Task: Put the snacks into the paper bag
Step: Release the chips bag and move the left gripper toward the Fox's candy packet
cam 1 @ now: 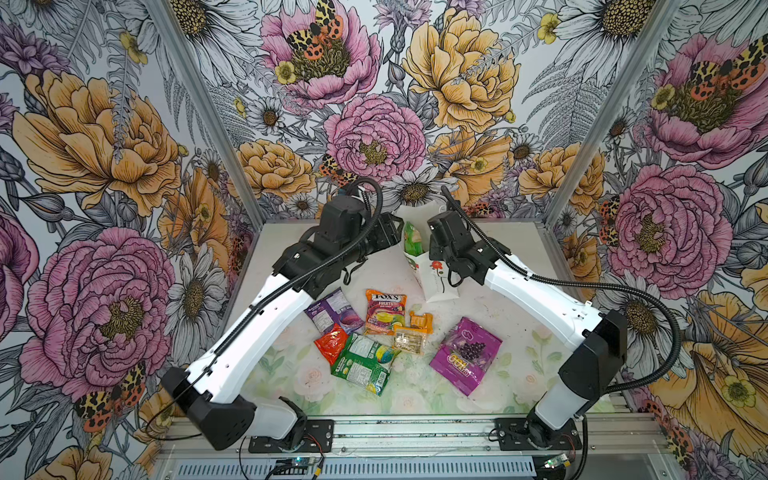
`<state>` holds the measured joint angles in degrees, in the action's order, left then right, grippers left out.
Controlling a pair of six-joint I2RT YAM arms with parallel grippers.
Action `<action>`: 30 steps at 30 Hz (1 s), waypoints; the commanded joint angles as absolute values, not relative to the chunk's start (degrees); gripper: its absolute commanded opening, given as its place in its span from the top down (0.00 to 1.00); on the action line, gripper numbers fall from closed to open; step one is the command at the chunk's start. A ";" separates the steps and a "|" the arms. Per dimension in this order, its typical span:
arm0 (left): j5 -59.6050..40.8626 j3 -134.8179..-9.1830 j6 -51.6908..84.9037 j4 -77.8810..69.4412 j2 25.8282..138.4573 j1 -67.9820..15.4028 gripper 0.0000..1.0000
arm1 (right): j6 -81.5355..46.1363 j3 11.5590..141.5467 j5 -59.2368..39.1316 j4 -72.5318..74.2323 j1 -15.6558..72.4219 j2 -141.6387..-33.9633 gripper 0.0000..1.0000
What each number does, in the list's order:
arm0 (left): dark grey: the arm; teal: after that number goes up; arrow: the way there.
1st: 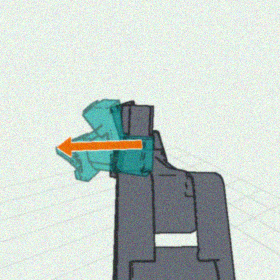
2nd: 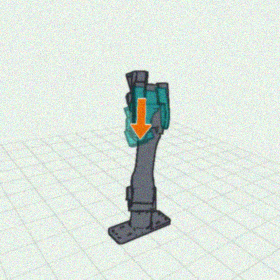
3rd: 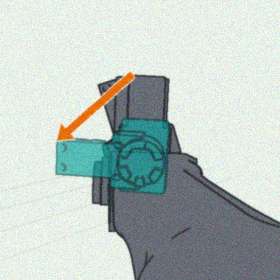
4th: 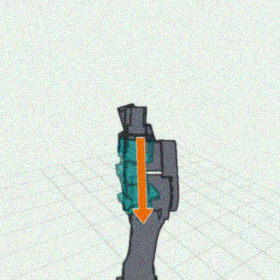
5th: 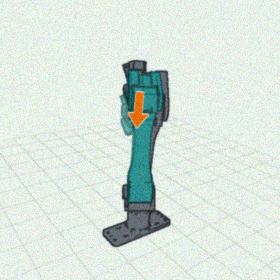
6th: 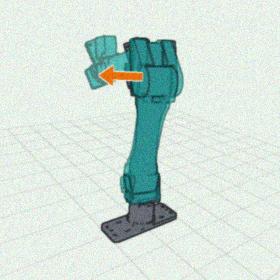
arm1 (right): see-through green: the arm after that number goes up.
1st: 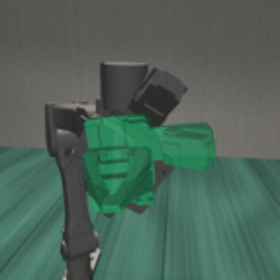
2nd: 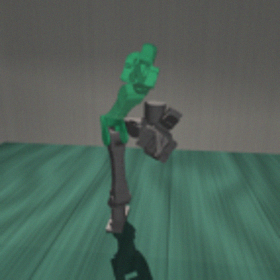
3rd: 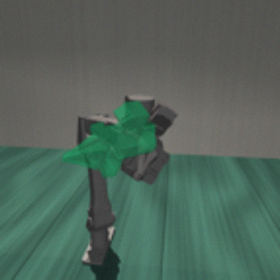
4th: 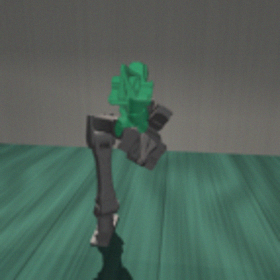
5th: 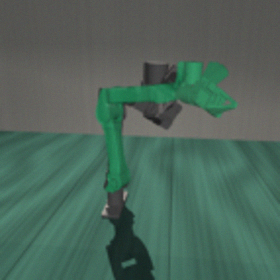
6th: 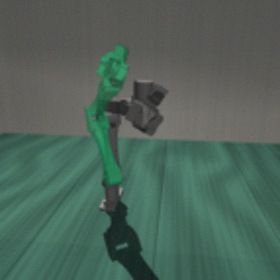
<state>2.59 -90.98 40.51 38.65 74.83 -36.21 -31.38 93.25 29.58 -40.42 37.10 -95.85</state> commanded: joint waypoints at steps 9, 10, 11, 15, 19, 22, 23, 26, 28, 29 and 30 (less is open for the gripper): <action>1.56 -62.73 42.14 34.80 61.00 -36.06 0.18 | -29.09 91.70 29.99 -39.46 33.61 -90.39 1.00; 0.62 -60.48 42.81 33.56 60.89 -36.20 0.17 | -29.11 91.39 29.97 -39.51 33.14 -90.02 1.00; -0.50 -57.96 43.41 31.42 60.75 -36.58 0.17 | -29.15 90.95 29.97 -39.52 32.44 -89.55 1.00; -2.90 -50.58 46.50 24.09 61.34 -39.55 0.16 | -29.38 88.43 29.36 -39.47 29.87 -87.41 1.00; -2.68 -48.75 47.33 22.70 64.91 -44.81 0.13 | -30.20 85.35 29.48 -39.49 27.86 -84.78 1.00; -4.03 -46.88 47.68 19.93 67.63 -49.00 0.12 | -30.54 83.61 29.53 -39.49 26.70 -83.27 1.00; -4.32 -46.34 47.39 19.10 68.48 -50.45 0.12 | -30.62 83.10 29.53 -39.47 26.41 -82.88 1.00; -4.96 -44.58 46.03 17.03 70.82 -55.13 0.10 | -30.76 81.86 29.32 -39.46 25.65 -81.90 1.00; -5.38 -42.87 44.70 15.37 72.00 -57.98 0.09 | -30.76 81.27 29.20 -39.47 25.24 -81.24 1.00; -5.28 -42.28 44.07 15.21 72.42 -59.02 0.09 | -30.79 81.06 29.07 -39.46 25.21 -81.04 1.00; -5.29 -41.79 43.35 15.24 73.08 -60.25 0.08 | -30.66 80.83 28.96 -39.46 25.12 -80.79 1.00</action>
